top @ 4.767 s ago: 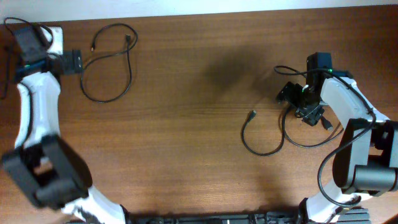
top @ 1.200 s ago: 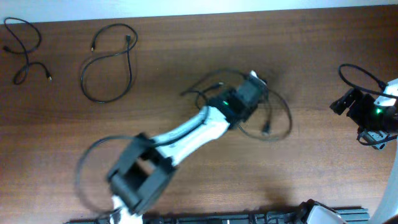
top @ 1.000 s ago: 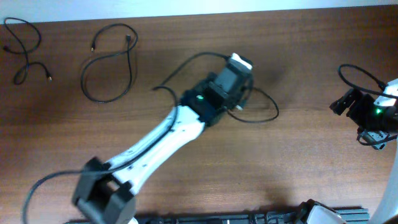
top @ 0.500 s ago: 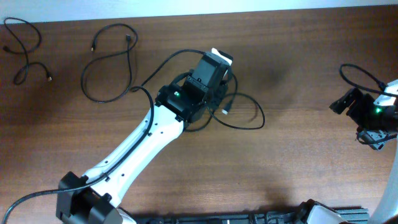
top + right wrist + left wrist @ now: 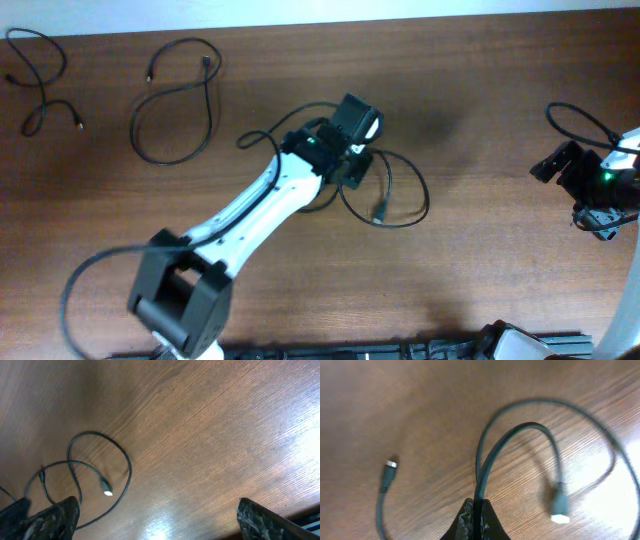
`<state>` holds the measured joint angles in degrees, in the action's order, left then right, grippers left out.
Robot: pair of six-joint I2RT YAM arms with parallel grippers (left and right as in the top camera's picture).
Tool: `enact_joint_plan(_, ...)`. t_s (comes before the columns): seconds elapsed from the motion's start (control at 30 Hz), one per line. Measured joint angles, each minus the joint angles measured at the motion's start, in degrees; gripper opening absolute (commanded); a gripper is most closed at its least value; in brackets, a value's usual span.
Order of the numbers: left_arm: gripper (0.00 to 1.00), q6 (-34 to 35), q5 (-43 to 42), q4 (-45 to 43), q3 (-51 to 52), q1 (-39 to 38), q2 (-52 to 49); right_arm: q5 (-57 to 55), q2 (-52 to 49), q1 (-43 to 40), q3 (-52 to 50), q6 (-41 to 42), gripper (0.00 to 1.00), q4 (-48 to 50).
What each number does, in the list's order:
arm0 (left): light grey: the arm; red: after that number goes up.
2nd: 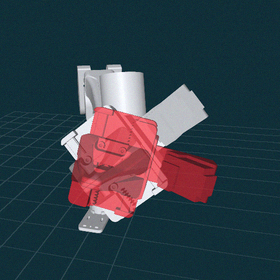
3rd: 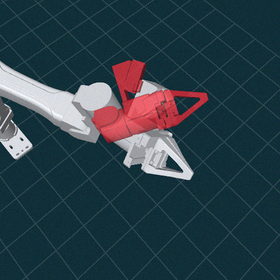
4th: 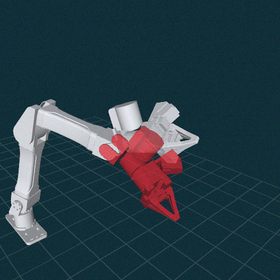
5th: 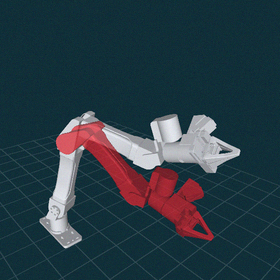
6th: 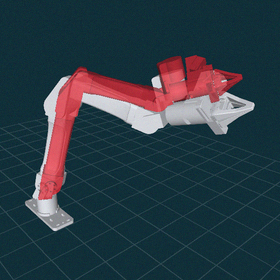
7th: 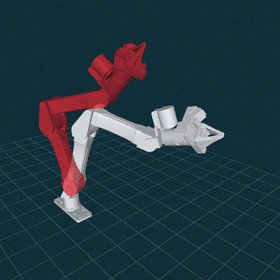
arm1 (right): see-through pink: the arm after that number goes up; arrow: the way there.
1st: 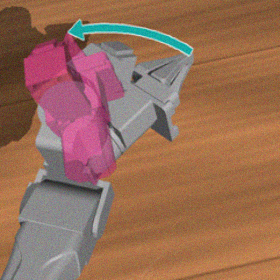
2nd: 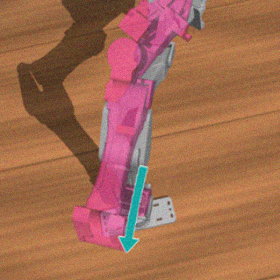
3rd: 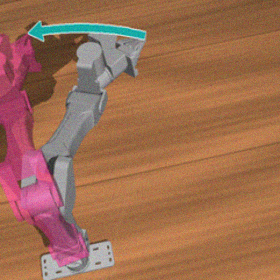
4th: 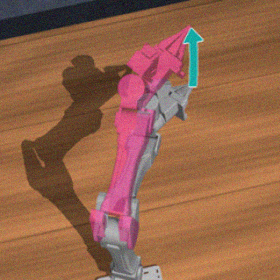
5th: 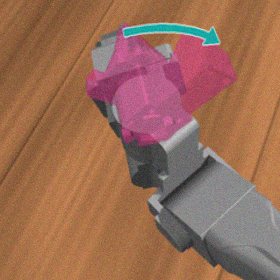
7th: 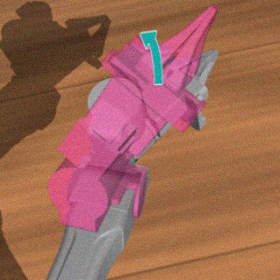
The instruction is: Untangle cables
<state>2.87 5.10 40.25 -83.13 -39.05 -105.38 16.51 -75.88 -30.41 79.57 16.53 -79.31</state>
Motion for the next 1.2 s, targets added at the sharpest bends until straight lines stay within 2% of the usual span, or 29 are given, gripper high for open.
enact_joint_plan(0.2, 0.0, 1.53, -0.68, 0.85, 0.0, 0.02, -7.23, 0.0, 0.0, 0.0, 0.0, 0.0, 0.99, 0.02)
enact_joint_plan(0.47, 0.02, 2.75, -0.68, 0.92, 0.0, 0.02, -9.75, 0.0, -0.04, 0.0, 0.0, 0.02, 0.99, 0.0)
enact_joint_plan(0.5, 0.1, 2.78, -0.66, 0.9, 0.0, 0.02, -10.32, 0.0, -0.04, 0.0, 0.0, -0.02, 0.99, 0.0)
enact_joint_plan(0.57, 0.2, 2.99, -0.63, 0.92, 0.0, 0.02, -11.39, 0.0, -0.04, 0.0, 0.0, 0.02, 0.99, 0.0)
enact_joint_plan(0.67, 0.42, 3.48, -0.72, 0.94, 0.02, 0.0, -12.31, 0.0, -0.04, 0.0, 0.0, 0.04, 0.99, 0.02)
enact_joint_plan(0.73, 0.52, 3.65, -0.66, 0.85, 0.0, 0.02, -12.31, 0.0, -0.04, 0.0, 0.0, -0.02, 0.99, 0.02)
enact_joint_plan(0.93, 0.58, 3.61, -0.68, 0.92, 0.0, 0.02, -12.31, 0.0, -0.04, 0.0, 0.0, 0.0, 0.99, 0.0)
enact_joint_plan(1.03, 0.54, 3.61, -0.68, 0.92, 0.0, 0.0, -12.39, 0.0, -0.04, 0.0, 0.0, -0.02, 0.99, 0.02)
enact_joint_plan(1.1, 0.42, 3.63, -0.66, 0.87, 0.0, 0.0, -13.09, 0.0, -0.04, 0.0, 0.0, -0.02, 0.99, 0.02)
enact_joint_plan(1.13, 0.32, 3.67, -0.7, 0.85, 0.0, 0.02, -13.97, 0.0, -0.04, 0.0, 0.0, 0.0, 0.99, 0.0)
enact_joint_plan(1.2, 0.06, 3.85, -1.14, 0.44, -0.35, 0.02, -15.1, 0.0, -0.04, 0.0, 0.0, 0.0, 0.99, 0.02)
